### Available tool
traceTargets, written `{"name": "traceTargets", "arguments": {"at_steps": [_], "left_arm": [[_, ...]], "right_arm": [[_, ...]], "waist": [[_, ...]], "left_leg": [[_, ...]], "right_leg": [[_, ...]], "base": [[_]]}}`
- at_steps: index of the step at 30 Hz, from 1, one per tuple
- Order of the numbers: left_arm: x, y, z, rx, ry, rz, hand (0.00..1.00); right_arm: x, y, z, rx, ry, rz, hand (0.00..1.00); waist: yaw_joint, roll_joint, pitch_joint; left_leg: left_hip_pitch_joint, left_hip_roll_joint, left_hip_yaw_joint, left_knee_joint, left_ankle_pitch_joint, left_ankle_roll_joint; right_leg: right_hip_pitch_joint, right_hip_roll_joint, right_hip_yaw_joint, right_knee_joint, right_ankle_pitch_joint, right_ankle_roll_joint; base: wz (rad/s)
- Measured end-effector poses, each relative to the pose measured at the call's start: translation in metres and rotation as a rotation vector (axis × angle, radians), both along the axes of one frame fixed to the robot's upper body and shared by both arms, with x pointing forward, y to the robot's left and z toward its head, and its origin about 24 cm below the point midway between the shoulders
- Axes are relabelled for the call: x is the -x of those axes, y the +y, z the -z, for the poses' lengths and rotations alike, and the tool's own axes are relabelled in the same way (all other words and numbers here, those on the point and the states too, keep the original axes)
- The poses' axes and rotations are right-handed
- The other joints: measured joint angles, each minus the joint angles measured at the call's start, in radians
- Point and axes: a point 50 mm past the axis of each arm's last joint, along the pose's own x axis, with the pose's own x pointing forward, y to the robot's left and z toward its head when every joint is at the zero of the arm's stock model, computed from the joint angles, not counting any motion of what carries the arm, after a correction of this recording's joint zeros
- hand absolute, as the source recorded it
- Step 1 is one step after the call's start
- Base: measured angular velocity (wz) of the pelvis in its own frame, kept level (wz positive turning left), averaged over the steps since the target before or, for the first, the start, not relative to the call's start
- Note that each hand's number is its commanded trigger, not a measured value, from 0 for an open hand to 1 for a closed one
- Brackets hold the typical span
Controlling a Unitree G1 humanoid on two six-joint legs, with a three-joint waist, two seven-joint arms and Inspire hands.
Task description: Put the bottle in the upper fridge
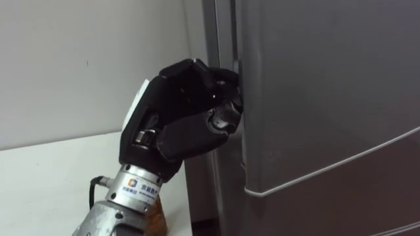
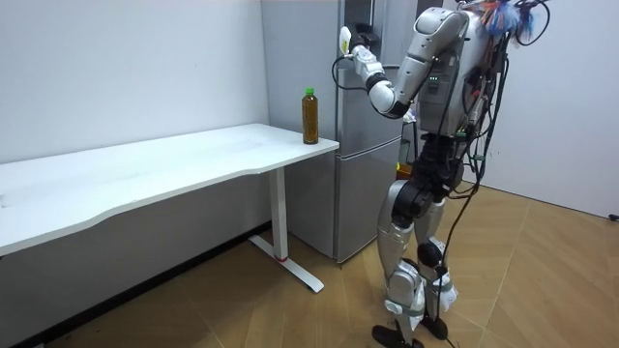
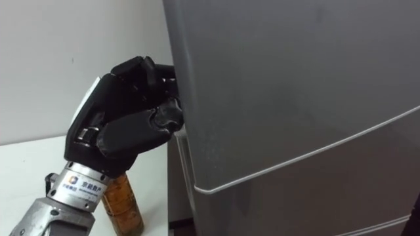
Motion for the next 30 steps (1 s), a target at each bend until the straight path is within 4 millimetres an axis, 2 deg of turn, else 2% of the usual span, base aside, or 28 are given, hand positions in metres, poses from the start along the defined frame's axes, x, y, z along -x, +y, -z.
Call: {"name": "traceTargets", "arguments": {"at_steps": [3,4,5,6,7,8,9,14,23,30], "left_arm": [[0.000,0.000,0.000,0.003,-0.003,0.000,0.76],[0.001,0.000,0.000,0.008,-0.001,0.005,0.71],[0.001,-0.001,0.001,0.011,0.002,0.010,0.57],[0.001,-0.001,0.002,0.016,0.005,0.018,0.51],[0.002,-0.001,0.003,0.021,0.006,0.027,0.23],[0.002,-0.001,0.003,0.024,0.008,0.033,0.09],[0.003,-0.002,0.004,0.025,0.007,0.044,0.01],[0.004,-0.006,0.007,0.029,0.018,0.083,0.00],[0.011,-0.020,0.015,-0.015,0.029,0.181,0.00],[0.015,-0.029,0.017,0.007,0.048,0.268,0.00]], "right_arm": [[0.000,0.000,0.000,0.001,-0.001,-0.008,0.00],[-0.001,0.000,0.000,0.001,-0.002,-0.009,0.00],[-0.001,0.000,0.000,0.001,-0.002,-0.009,0.00],[-0.001,0.000,0.000,0.001,-0.001,-0.015,0.00],[-0.001,0.000,0.000,0.001,-0.001,-0.019,0.00],[-0.002,0.000,0.000,0.001,-0.001,-0.022,0.00],[-0.002,0.000,0.000,0.002,0.000,-0.027,0.00],[-0.002,0.001,0.000,0.001,-0.001,-0.030,0.00],[-0.004,0.000,-0.001,0.004,-0.003,-0.030,0.00],[-0.004,-0.001,-0.001,0.008,-0.003,-0.029,0.00]], "waist": [[0.000,0.003,0.0027],[0.001,0.003,0.0034],[0.001,0.003,0.0035],[0.001,0.003,0.0035],[0.001,0.003,0.0035],[0.001,0.002,0.0038],[0.001,0.001,0.0049],[0.001,-0.004,0.0078],[-0.005,-0.004,0.0076],[-0.007,-0.008,0.0090]], "left_leg": [[0.000,0.000,0.001,0.000,0.000,0.000],[0.000,0.000,0.001,0.000,0.000,0.000],[0.000,0.000,0.001,0.000,0.000,0.000],[0.000,0.000,0.001,0.000,0.000,0.000],[0.001,0.000,0.001,-0.001,0.000,0.000],[0.001,0.000,0.001,-0.001,0.000,0.000],[0.001,0.000,0.001,-0.001,0.000,0.000],[0.002,0.000,0.001,-0.002,-0.002,0.003],[0.000,-0.002,0.006,-0.002,-0.007,0.011],[0.002,-0.001,0.034,-0.004,-0.009,0.016]], "right_leg": [[0.000,0.000,0.000,0.000,-0.001,0.001],[-0.001,0.000,0.000,0.000,-0.001,0.002],[-0.001,0.000,0.001,0.000,-0.002,0.002],[-0.001,0.000,0.001,0.000,-0.002,0.002],[-0.001,-0.001,0.001,0.000,-0.002,0.002],[-0.002,-0.001,0.002,0.000,-0.002,0.002],[-0.002,-0.001,0.002,0.001,-0.002,0.002],[-0.002,-0.001,0.002,0.001,-0.002,0.002],[0.003,-0.003,0.000,0.000,0.003,0.010],[0.001,-0.006,0.010,0.000,0.007,0.016]], "base": [[0.00],[0.00],[0.00],[0.00],[0.00],[0.00],[0.00],[0.00],[0.01],[-0.02]]}}
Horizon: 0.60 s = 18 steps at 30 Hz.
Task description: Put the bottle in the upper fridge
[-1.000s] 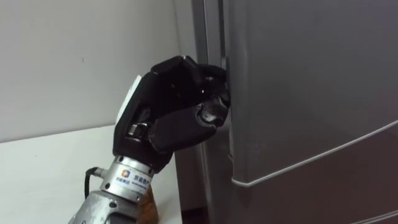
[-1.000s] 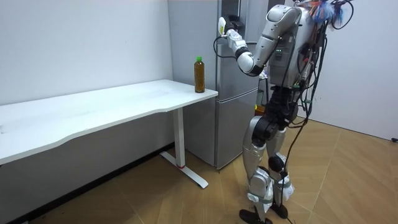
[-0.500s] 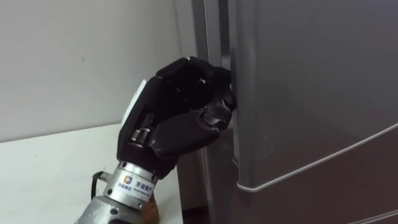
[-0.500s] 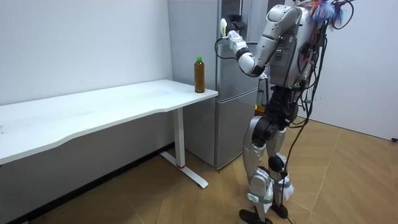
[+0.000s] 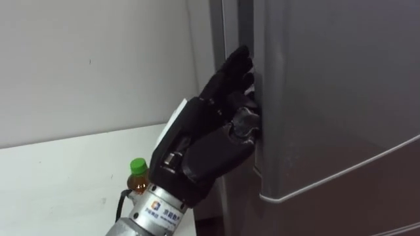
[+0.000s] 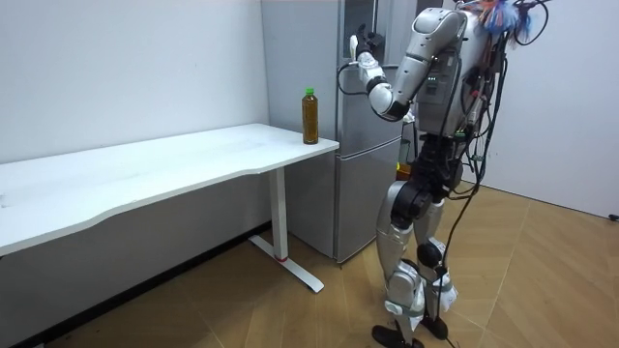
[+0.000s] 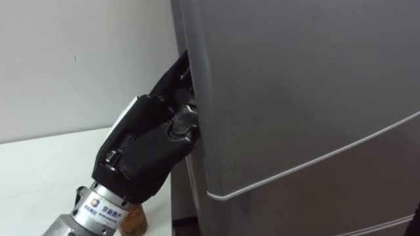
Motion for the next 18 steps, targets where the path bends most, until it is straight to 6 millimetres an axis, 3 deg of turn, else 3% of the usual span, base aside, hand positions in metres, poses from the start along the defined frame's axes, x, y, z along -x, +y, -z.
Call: {"name": "traceTargets", "arguments": {"at_steps": [14,15,16,17,18], "left_arm": [[0.007,-0.011,0.006,-0.040,-0.041,0.152,0.02],[0.009,-0.014,0.006,-0.043,-0.048,0.180,0.09],[0.010,-0.015,0.006,-0.046,-0.058,0.201,0.25],[0.011,-0.016,0.007,-0.049,-0.061,0.213,0.54],[0.013,-0.019,0.007,-0.054,-0.068,0.236,0.72]], "right_arm": [[0.001,-0.009,-0.002,0.000,-0.011,0.027,0.00],[0.001,-0.009,-0.002,-0.003,-0.012,0.027,0.00],[0.001,-0.008,-0.002,-0.008,-0.014,0.026,0.00],[0.001,-0.008,-0.002,-0.009,-0.015,0.025,0.00],[0.000,-0.008,-0.002,-0.009,-0.017,0.027,0.00]], "waist": [[-0.034,0.004,0.0001],[-0.037,0.004,0.0003],[-0.041,0.004,0.0002],[-0.044,0.004,0.0002],[-0.052,0.004,0.0002]], "left_leg": [[0.002,0.000,0.017,0.005,-0.009,0.018],[0.003,0.000,0.021,0.005,-0.009,0.019],[0.003,0.000,0.024,0.005,-0.009,0.020],[0.003,0.000,0.025,0.005,-0.009,0.020],[0.003,0.000,0.027,0.005,-0.009,0.021]], "right_leg": [[-0.001,0.000,0.024,0.002,0.019,0.013],[-0.001,0.000,0.028,0.002,0.021,0.014],[-0.003,0.000,0.033,0.002,0.023,0.015],[-0.004,0.000,0.035,0.002,0.023,0.015],[-0.005,0.000,0.039,0.002,0.025,0.016]], "base": [[-0.04],[-0.09],[-0.09],[-0.08],[-0.08]]}}
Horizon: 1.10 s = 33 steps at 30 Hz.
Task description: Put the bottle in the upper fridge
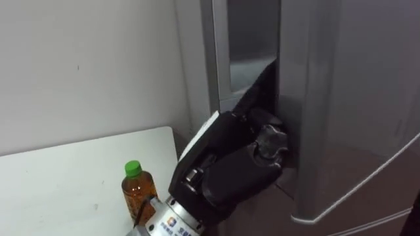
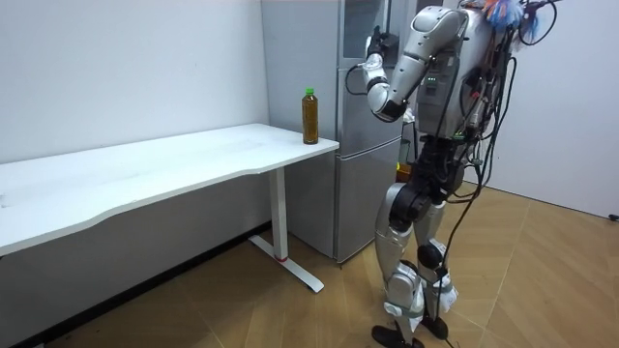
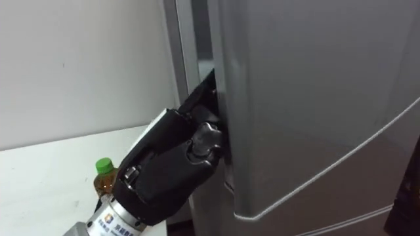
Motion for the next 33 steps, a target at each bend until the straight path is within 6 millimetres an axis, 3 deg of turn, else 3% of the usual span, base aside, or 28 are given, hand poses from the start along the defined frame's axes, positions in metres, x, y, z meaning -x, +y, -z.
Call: {"name": "traceTargets", "arguments": {"at_steps": [1,2,6,8,9,11,12,13,15,33], "left_arm": [[0.001,-0.002,0.000,-0.004,-0.006,0.020,0.88],[0.002,-0.003,0.001,-0.006,-0.008,0.029,0.90],[0.003,-0.008,0.004,-0.022,0.006,0.050,0.85],[0.004,-0.010,0.007,-0.036,0.022,0.062,0.66],[0.005,-0.013,0.010,-0.057,0.027,0.077,0.63],[0.008,-0.019,0.014,-0.074,0.038,0.110,0.26],[0.010,-0.021,0.016,-0.091,0.041,0.132,0.16],[0.010,-0.022,0.017,-0.102,0.041,0.145,0.09],[0.011,-0.021,0.017,-0.110,0.034,0.157,0.04],[0.014,-0.025,0.021,-0.160,0.016,0.178,0.00]], "right_arm": [[0.000,0.000,0.000,0.000,-0.002,0.003,0.00],[0.000,-0.001,0.000,0.001,-0.003,0.006,0.00],[-0.002,-0.002,-0.001,0.007,-0.014,0.009,0.00],[-0.003,-0.003,-0.001,0.009,-0.019,0.016,0.00],[-0.003,-0.004,-0.002,0.010,-0.020,0.020,0.00],[-0.004,-0.004,-0.002,0.009,-0.022,0.029,0.00],[-0.004,-0.004,-0.002,0.007,-0.024,0.032,0.00],[-0.005,-0.004,-0.002,0.006,-0.027,0.035,0.00],[-0.005,-0.004,-0.002,0.005,-0.027,0.038,0.00],[-0.006,-0.005,-0.002,0.007,-0.030,0.033,0.00]], "waist": [[-0.007,0.000,0.0000],[-0.011,0.000,0.0000],[-0.047,0.002,-0.0008],[-0.062,0.007,-0.0001],[-0.065,0.010,0.0003],[-0.071,0.014,0.0001],[-0.077,0.013,0.0002],[-0.081,0.013,0.0002],[-0.087,0.013,0.0003],[-0.093,0.017,0.0029]], "left_leg": [[0.000,0.000,0.001,0.000,0.000,0.001],[0.000,0.000,0.001,0.000,0.000,0.001],[-0.002,0.000,0.002,0.000,0.001,0.002],[-0.001,0.001,0.003,-0.002,0.001,0.002],[-0.001,0.001,0.007,-0.004,0.002,0.002],[0.000,0.002,0.014,-0.005,0.002,0.001],[0.004,0.002,0.018,-0.006,0.003,0.000],[0.007,0.003,0.023,-0.007,0.003,0.000],[0.012,0.003,0.025,-0.012,0.002,-0.001],[0.014,0.001,0.031,-0.027,0.000,-0.004]], "right_leg": [[-0.001,0.001,0.003,0.000,0.002,0.000],[-0.001,0.001,0.003,0.000,0.002,0.000],[-0.004,0.003,0.006,0.000,0.003,0.000],[-0.006,0.003,0.008,-0.001,0.003,0.000],[-0.008,0.004,0.010,-0.002,0.003,0.000],[-0.010,0.004,0.014,-0.003,0.002,-0.001],[-0.010,0.004,0.022,-0.004,0.002,-0.002],[-0.010,0.007,0.031,-0.005,0.001,-0.002],[-0.010,0.008,0.036,-0.007,0.001,-0.002],[-0.011,0.012,0.049,-0.019,0.000,-0.002]], "base": [[-0.07],[-0.06],[-0.01],[-0.06],[-0.10],[-0.09],[-0.12],[-0.14],[-0.17],[-0.01]]}}
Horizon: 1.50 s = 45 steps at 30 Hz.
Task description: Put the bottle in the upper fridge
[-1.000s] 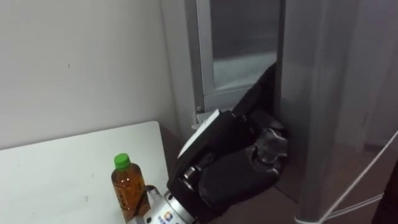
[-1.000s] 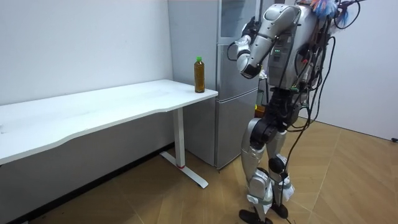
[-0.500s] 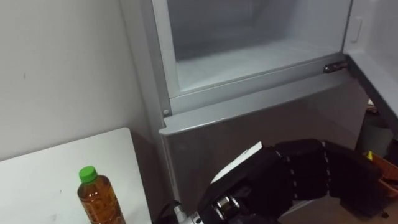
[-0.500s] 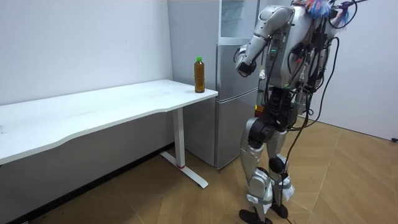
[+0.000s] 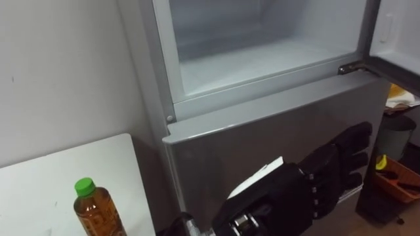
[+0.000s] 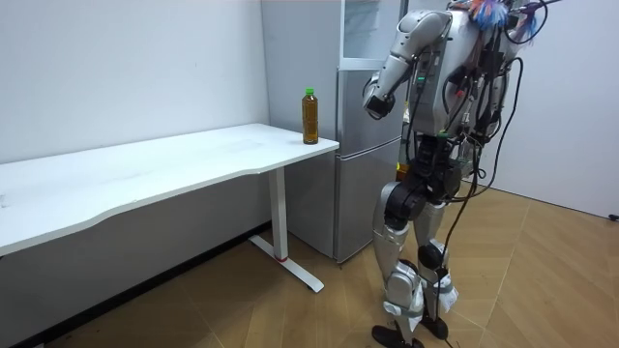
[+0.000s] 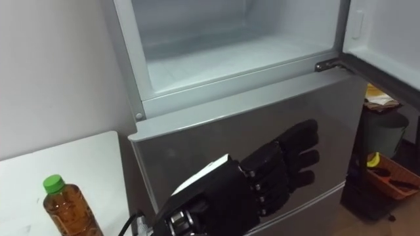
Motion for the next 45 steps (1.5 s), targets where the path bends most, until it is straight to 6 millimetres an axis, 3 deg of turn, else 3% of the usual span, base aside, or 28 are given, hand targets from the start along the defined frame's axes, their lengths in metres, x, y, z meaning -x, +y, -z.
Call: {"name": "traceTargets", "arguments": {"at_steps": [20,24,26,31,36,42,45], "left_arm": [[-0.008,0.000,0.016,-0.094,0.017,-0.044,0.00],[-0.011,0.001,0.023,-0.152,0.007,-0.076,0.00],[-0.011,0.002,0.025,-0.174,-0.004,-0.088,0.00],[-0.006,0.013,0.058,-0.245,0.110,-0.140,0.00],[0.002,0.025,0.086,-0.305,0.211,-0.176,0.00],[0.012,0.052,0.135,-0.449,0.374,-0.295,0.00],[0.017,0.066,0.147,-0.485,0.418,-0.364,0.00]], "right_arm": [[0.000,-0.001,0.000,0.009,0.003,0.006,0.00],[-0.002,-0.001,0.000,0.017,0.004,-0.018,0.00],[-0.002,-0.001,0.000,0.019,0.005,-0.027,0.00],[-0.001,0.001,0.000,0.023,0.011,-0.036,0.00],[0.003,0.006,0.003,0.025,0.028,-0.029,0.00],[0.003,0.008,0.003,0.034,0.034,-0.049,0.00],[0.007,0.008,0.004,0.034,0.041,-0.050,0.00]], "waist": [[0.021,0.003,0.0014],[0.042,-0.008,0.0088],[0.049,-0.014,0.0088],[0.070,-0.030,0.0094],[0.104,-0.056,0.0033],[0.139,-0.059,0.0036],[0.158,-0.059,0.0030]], "left_leg": [[-0.014,0.001,-0.002,0.006,0.000,0.000],[-0.015,0.002,-0.004,0.006,0.000,0.000],[-0.015,0.001,-0.006,0.006,0.000,0.000],[-0.018,0.001,-0.009,0.007,0.001,-0.001],[-0.014,0.001,-0.014,0.008,0.001,-0.002],[-0.024,0.000,-0.034,0.009,0.001,-0.001],[-0.023,0.000,-0.039,0.012,0.001,-0.001]], "right_leg": [[-0.015,0.002,0.005,0.004,0.000,-0.001],[-0.017,0.002,0.002,0.006,-0.001,-0.002],[-0.016,0.002,-0.001,0.006,-0.001,-0.002],[-0.015,-0.004,-0.014,0.006,-0.002,-0.003],[-0.009,-0.004,-0.019,0.007,-0.003,-0.003],[-0.011,-0.003,-0.035,0.018,-0.003,-0.003],[-0.009,-0.003,-0.047,0.019,-0.004,-0.004]], "base": [[-0.01],[-0.01],[0.02],[0.03],[0.02],[0.06],[0.06]]}}
